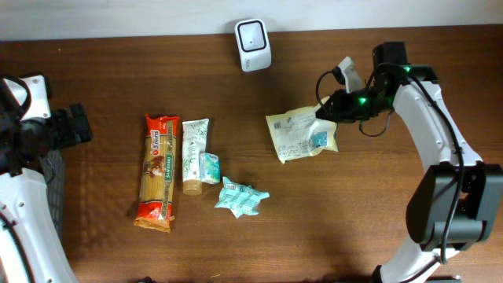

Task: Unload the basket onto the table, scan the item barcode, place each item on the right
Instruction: 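Regrasp the white-blue bag's right edge with the right gripper, then lift the bag and hold it in front of the white scanner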

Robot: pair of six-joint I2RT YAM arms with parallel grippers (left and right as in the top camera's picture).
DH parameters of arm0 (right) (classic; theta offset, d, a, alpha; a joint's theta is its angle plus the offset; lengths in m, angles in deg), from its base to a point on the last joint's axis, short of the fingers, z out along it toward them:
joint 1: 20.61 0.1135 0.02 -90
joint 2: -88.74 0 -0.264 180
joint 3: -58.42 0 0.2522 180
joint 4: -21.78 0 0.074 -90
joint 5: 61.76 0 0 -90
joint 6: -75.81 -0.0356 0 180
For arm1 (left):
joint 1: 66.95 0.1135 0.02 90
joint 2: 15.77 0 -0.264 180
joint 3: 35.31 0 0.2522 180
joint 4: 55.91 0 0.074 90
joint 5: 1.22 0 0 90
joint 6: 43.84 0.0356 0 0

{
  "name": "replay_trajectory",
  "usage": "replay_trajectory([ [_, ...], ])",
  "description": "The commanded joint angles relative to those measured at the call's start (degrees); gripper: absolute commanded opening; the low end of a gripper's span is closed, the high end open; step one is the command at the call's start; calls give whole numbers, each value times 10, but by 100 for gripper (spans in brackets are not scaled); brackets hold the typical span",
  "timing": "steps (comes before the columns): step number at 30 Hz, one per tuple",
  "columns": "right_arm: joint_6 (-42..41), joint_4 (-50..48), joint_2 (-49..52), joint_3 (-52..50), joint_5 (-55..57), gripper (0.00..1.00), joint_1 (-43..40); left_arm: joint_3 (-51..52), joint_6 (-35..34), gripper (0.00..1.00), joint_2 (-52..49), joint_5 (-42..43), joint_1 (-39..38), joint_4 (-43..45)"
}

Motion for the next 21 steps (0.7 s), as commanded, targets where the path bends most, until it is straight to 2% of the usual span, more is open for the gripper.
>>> replay_trajectory([
  [1, -22, 2, 48, -7, 98, 4, 3, 0, 9, 99, 3, 0, -1, 1],
  [3, -52, 2, 68, -7, 154, 8, 3, 0, 9, 99, 3, 0, -1, 1],
  [4, -75, 2, 76, -7, 184, 25, 3, 0, 9, 99, 3, 0, -1, 1],
  [5, -90, 3, 83, -7, 204, 47, 2, 0, 9, 99, 3, 0, -1, 1],
  [10, -103, 52, 84, -6, 166, 97, 3, 0, 9, 99, 3, 0, -1, 1],
  [13, -103, 83, 84, -15, 148, 99, 9, 0, 9, 99, 3, 0, -1, 1],
  [15, -120, 54, 85, -41, 147, 99, 19, 0, 9, 99, 3, 0, -1, 1],
  [18, -129, -57, 87, -119, 153, 99, 51, 0, 9, 99, 3, 0, -1, 1],
  [20, -164, -148, 96, -165, 207, 100, 72, 0, 9, 99, 3, 0, -1, 1],
  [21, -164, -175, 102, -178, 210, 91, 76, 0, 9, 99, 3, 0, -1, 1],
])
